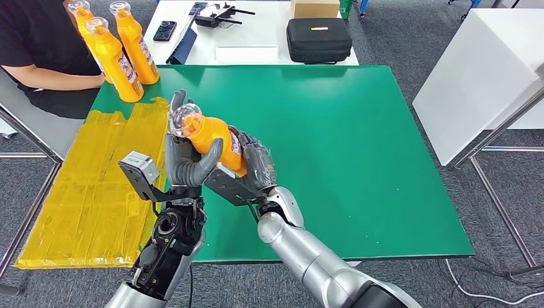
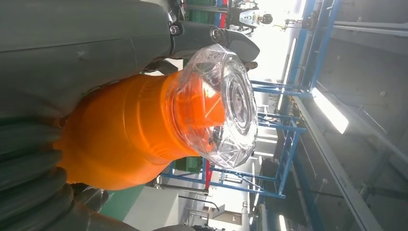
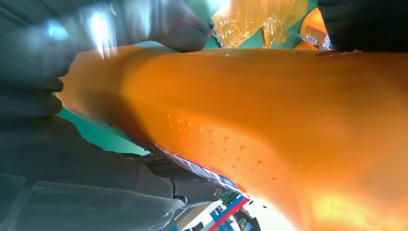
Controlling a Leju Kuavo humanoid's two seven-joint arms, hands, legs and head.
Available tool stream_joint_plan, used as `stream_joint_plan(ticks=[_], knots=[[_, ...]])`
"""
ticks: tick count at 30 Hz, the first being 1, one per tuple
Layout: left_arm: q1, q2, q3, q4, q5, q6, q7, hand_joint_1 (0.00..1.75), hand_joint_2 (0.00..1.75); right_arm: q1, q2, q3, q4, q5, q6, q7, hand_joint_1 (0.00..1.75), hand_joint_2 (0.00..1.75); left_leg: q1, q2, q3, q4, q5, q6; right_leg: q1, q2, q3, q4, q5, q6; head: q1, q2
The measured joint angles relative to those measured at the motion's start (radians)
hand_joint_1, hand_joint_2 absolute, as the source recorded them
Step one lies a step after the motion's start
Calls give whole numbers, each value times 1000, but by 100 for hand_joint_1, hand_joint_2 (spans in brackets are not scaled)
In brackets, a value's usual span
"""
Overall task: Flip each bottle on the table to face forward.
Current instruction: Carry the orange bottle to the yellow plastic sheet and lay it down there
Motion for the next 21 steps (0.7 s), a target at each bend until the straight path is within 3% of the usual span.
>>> stream_joint_plan(ticks=[11, 21], knots=[[1, 0, 5, 1, -19, 8, 11, 0, 175, 0, 0, 17, 2, 21, -30, 6, 175, 175, 0, 0, 0, 0, 0, 0, 0, 0, 0, 0, 0, 0, 0, 0], [-45, -9, -7, 68, -17, -40, 101, 0, 175, 0, -10, 21, 2, 130, -122, 99, 175, 175, 0, 0, 0, 0, 0, 0, 0, 0, 0, 0, 0, 0, 0, 0]])
